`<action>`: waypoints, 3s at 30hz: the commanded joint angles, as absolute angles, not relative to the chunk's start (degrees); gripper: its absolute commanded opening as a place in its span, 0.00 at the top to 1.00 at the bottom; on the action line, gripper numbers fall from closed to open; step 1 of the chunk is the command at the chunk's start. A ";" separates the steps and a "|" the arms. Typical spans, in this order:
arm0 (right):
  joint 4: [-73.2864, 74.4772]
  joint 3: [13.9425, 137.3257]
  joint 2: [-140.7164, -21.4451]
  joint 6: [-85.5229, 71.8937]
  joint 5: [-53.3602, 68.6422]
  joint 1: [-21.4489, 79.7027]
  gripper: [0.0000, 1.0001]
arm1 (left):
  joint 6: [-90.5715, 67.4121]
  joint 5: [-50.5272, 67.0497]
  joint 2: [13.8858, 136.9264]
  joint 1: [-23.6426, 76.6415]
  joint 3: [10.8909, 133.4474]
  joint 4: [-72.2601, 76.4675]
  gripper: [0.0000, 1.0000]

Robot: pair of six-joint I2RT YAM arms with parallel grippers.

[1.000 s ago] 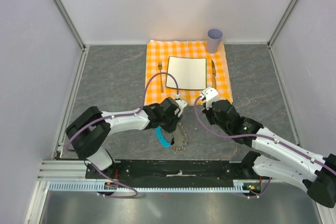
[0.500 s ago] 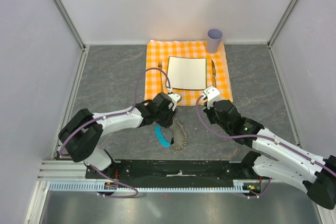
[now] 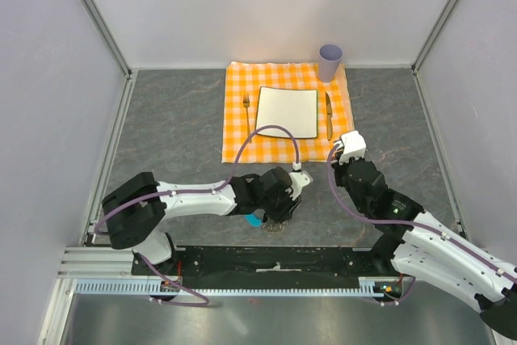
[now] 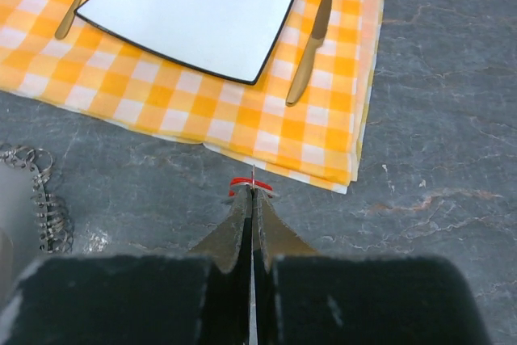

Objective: Put the keys on the keyring

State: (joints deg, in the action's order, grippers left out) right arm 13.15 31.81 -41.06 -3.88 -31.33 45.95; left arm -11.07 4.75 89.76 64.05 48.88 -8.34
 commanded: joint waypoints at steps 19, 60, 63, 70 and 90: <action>10.90 31.20 -39.99 -5.27 -34.80 45.79 1.00 | -9.41 -5.71 98.17 66.45 59.85 -13.36 0.67; 10.20 31.03 -40.52 -4.75 -31.99 45.79 1.00 | -11.86 -12.22 98.53 65.83 61.44 -19.07 0.91; 10.11 30.94 -40.69 -4.66 -31.55 45.79 1.00 | -12.65 -11.25 97.82 64.87 60.65 -19.07 0.90; 10.11 30.94 -40.87 -4.66 -31.03 45.88 1.00 | -13.36 -10.55 97.03 62.76 58.98 -18.81 0.77; 9.93 31.20 -41.48 -4.31 -30.23 45.79 1.00 | -12.13 -8.09 95.80 62.75 57.13 -18.02 0.72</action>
State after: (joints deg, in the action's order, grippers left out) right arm 12.47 31.29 -41.67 -4.51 -30.28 45.89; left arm -11.55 -8.67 96.90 62.74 57.01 -18.68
